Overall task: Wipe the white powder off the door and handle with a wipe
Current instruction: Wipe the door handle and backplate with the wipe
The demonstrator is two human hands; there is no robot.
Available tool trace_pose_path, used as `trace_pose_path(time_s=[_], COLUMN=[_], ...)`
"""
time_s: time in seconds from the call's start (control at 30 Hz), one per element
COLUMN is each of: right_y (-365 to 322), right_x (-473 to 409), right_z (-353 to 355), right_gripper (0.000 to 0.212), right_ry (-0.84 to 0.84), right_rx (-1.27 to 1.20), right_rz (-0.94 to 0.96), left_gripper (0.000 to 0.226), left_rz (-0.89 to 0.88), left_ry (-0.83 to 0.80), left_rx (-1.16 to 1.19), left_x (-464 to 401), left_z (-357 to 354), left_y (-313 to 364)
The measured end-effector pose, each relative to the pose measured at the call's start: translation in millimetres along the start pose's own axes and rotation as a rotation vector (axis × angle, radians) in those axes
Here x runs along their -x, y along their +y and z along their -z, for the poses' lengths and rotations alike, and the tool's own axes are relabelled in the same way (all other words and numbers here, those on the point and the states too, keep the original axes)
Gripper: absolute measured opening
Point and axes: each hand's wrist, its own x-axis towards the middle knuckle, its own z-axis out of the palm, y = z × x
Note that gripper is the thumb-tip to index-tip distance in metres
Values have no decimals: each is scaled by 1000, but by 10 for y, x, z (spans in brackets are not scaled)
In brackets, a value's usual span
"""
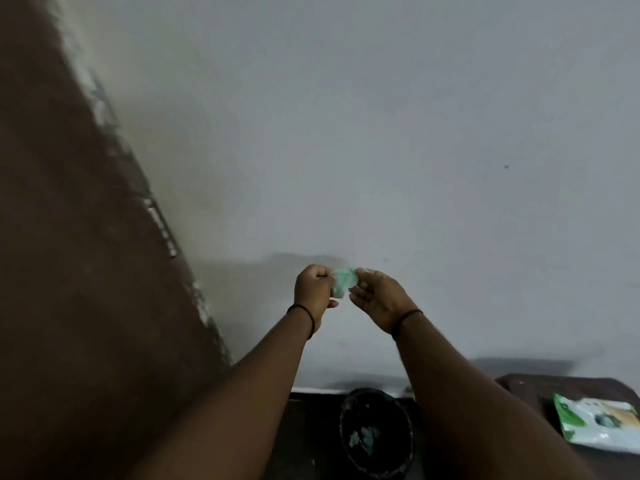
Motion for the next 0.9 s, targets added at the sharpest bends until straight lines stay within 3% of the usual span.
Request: trace_pose_path(time_s=[0.17,0.4,0.5,0.7,0.8,0.9], right_y=[281,757,952,1403,1689,2152], right_x=[330,740,880,993,914,811], right_z=[-910,-1855,-2134,-2312,-2248,-2140], right_gripper=[11,6,9,15,12,27], right_ry=[-149,-348,-479,-643,-721,-828], right_rx=[-3,223,347,445,529,657], right_rz=[27,-81,-127,-252,-371,-509], left_gripper=[11,4,13,24,16,15], left_rz=[-4,-53,-55,-30,46,188], left_ry=[172,456,460,609,669,759], left_rx=[184,146,71,119,259,403], left_x=[488,1107,1413,1841,2011,2314], left_z=[821,1755,2046,2333,2373,2385], left_y=[139,21,-155,-670,-995,-1453])
